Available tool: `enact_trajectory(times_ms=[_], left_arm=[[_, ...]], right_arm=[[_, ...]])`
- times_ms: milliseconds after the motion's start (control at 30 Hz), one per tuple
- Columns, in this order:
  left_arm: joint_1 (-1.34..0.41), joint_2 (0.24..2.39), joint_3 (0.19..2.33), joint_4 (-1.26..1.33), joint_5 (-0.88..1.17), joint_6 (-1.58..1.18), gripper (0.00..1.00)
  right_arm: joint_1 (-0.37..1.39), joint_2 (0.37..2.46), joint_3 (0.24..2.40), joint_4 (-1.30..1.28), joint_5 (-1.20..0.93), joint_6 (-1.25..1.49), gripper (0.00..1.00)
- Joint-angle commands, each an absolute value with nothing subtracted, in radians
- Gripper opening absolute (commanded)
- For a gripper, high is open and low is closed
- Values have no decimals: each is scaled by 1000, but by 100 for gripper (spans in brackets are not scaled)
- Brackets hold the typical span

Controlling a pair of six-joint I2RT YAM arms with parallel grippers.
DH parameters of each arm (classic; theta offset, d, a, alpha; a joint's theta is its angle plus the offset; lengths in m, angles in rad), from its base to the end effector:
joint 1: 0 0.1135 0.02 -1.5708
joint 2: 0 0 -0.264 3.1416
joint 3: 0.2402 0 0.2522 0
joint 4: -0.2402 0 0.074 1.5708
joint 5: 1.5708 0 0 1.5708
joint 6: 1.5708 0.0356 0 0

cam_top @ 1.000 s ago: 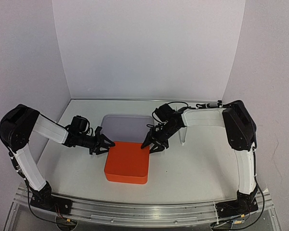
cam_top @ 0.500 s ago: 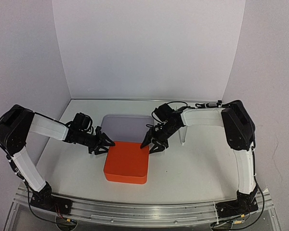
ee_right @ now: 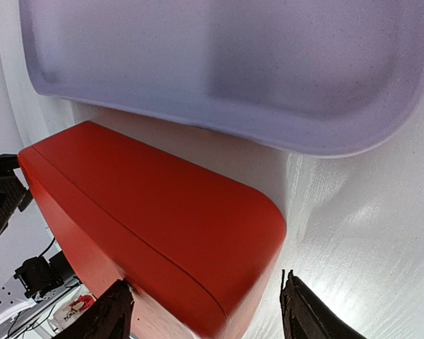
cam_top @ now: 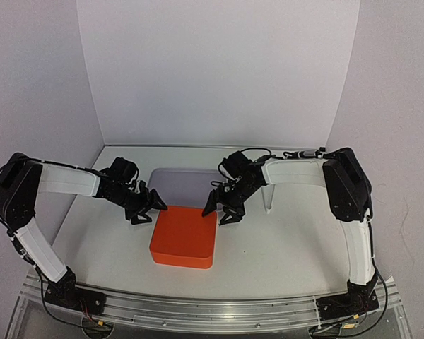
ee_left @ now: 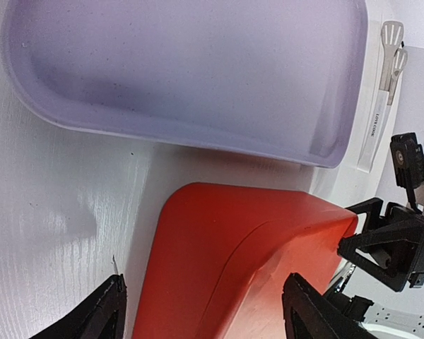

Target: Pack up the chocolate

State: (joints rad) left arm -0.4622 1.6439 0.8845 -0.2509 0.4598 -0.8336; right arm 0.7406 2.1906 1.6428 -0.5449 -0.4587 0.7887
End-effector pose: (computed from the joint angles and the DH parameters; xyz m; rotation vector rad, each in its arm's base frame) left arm 0.2745 -0.1544 0.1620 -0.3309 2.7811 -1.0069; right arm 0.3307 0.3237 0.1580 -0.0967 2.9503 0.9937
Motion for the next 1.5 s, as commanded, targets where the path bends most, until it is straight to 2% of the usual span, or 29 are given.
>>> enact_trajectory(times_ms=[0, 167, 700, 933, 1100, 1200, 1467], left_arm=[[-466, 1575, 867, -242, 485, -818, 83], [-478, 1525, 795, -184, 537, -831, 99], [-581, 1500, 768, -166, 529, -858, 100], [-581, 1487, 772, -197, 475, -860, 100], [-580, 1435, 836, -312, 339, -851, 100], [-574, 1381, 927, -454, 183, -833, 100], [-437, 1306, 1199, -741, -163, -775, 100]], right_arm=[[746, 2161, 1676, -568, -441, 762, 71], [750, 2147, 1694, -561, -478, 748, 75], [759, 2205, 1772, -533, -557, 772, 78], [760, 2180, 1736, -532, -520, 785, 78], [757, 2119, 1689, -535, -428, 785, 81], [738, 2044, 1648, -539, -374, 784, 91], [648, 1711, 1423, -590, -54, 708, 96]])
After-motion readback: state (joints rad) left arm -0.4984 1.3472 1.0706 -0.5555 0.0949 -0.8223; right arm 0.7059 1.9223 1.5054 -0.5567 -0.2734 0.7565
